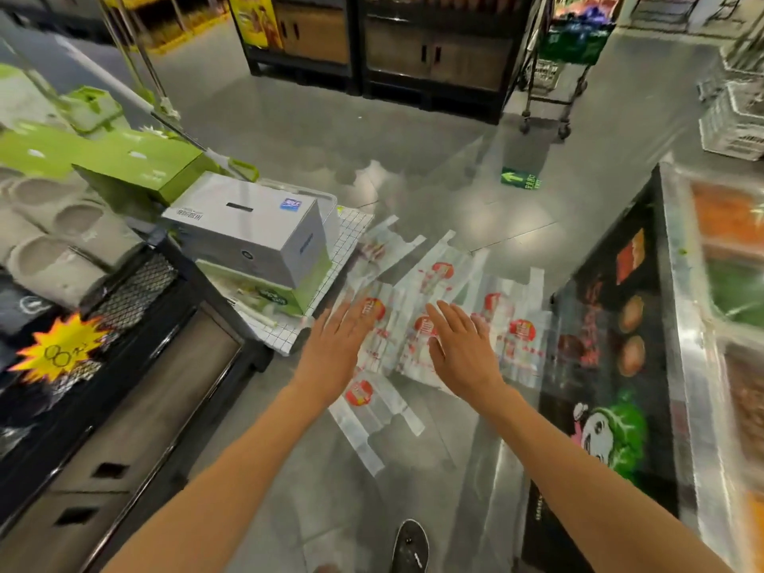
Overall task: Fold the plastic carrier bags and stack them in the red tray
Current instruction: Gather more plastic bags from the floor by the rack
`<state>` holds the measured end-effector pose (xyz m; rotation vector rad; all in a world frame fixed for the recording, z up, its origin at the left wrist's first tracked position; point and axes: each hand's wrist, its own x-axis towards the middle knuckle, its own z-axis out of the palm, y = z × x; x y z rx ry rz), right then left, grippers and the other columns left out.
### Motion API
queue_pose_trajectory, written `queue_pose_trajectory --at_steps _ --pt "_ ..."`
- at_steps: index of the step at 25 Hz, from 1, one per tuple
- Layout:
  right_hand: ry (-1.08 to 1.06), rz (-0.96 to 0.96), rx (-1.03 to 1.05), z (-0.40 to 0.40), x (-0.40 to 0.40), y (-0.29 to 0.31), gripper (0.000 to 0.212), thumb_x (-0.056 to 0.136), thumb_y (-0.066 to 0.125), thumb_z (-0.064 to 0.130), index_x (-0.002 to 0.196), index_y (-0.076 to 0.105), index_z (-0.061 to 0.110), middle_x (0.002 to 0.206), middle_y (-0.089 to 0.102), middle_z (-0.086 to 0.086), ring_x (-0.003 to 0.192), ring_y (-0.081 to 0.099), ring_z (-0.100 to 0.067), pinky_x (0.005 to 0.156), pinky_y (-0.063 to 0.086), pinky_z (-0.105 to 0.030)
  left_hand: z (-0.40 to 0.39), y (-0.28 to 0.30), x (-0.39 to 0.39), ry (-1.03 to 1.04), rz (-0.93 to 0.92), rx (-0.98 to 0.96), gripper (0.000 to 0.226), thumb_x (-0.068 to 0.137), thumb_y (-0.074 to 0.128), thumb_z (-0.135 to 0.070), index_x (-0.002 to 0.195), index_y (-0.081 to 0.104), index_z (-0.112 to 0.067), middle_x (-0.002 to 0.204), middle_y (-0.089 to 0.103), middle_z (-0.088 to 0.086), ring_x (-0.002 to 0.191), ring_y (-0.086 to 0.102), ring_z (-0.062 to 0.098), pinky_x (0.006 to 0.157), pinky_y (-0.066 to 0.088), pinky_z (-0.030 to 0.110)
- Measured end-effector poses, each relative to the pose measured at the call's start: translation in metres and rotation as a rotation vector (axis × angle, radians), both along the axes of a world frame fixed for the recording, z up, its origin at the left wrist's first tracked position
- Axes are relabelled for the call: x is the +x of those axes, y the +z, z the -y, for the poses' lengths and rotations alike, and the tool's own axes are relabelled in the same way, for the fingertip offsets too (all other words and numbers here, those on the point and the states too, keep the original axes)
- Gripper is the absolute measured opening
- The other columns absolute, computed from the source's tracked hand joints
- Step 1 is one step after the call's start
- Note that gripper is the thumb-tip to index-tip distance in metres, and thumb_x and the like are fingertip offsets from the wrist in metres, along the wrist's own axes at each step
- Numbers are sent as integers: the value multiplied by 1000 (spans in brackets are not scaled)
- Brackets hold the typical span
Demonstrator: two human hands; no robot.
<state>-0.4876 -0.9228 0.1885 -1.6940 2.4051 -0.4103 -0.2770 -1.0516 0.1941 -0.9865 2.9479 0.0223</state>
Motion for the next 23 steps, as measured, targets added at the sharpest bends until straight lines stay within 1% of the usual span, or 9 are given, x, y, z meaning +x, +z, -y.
queue_pose_trajectory --at_steps 3,6,9,12,15,17,19,21,23 --pt "8 17 28 39 -14 -17 55 107 34 29 160 20 24 167 20 -2 154 14 -23 125 7 -46 30 -17 -12 21 18 46 105 62 87 -5 150 31 -19 152 45 11 139 44 33 108 43 53" --pt "14 38 58 79 -26 -46 55 106 35 29 159 23 23 166 23 -2 154 17 -24 125 11 -46 67 -52 -14 -4 10 81 92 65 89 -13 145 44 -15 146 52 13 134 50 35 104 46 55" --pt "-6 70 96 120 -35 -90 53 105 38 28 157 30 21 163 30 -4 151 24 -26 122 18 -48 110 -103 -19 13 27 119 93 64 90 -12 145 44 -17 148 50 12 133 51 34 105 46 53" --pt "-48 99 140 153 -47 -134 54 104 39 28 157 31 22 162 31 -4 151 25 -25 123 19 -49 147 -159 -27 39 63 184 108 59 91 -5 149 34 -21 154 42 9 139 44 31 110 42 52" --pt "-77 109 204 190 -65 -200 56 105 37 29 159 26 23 163 28 -2 152 22 -23 124 17 -47 182 -240 -33 57 90 230 115 55 86 7 151 30 -22 157 38 8 143 39 31 112 39 52" --pt "-91 130 251 212 -77 -258 56 105 34 31 159 25 23 163 29 -2 152 22 -22 123 16 -45 193 -307 -31 65 111 251 110 52 86 6 148 38 -19 153 43 9 140 41 31 110 40 49" --pt "-103 143 283 227 -88 -320 57 102 32 34 158 29 22 162 33 -4 150 26 -24 122 18 -46 198 -373 -28 49 161 272 112 46 89 3 146 41 -17 149 48 11 136 45 31 106 44 48" --pt "-66 165 335 236 -97 -385 59 101 32 35 157 31 19 161 34 -5 150 28 -25 121 21 -47 194 -437 -23 40 244 284 117 42 89 4 146 40 -16 150 47 13 134 50 33 106 43 48" --pt "11 194 415 239 -106 -460 56 103 37 31 157 30 17 161 32 -6 150 27 -27 122 21 -47 184 -506 -19 66 274 300 115 39 88 8 145 48 -14 151 47 13 134 51 34 108 39 47"
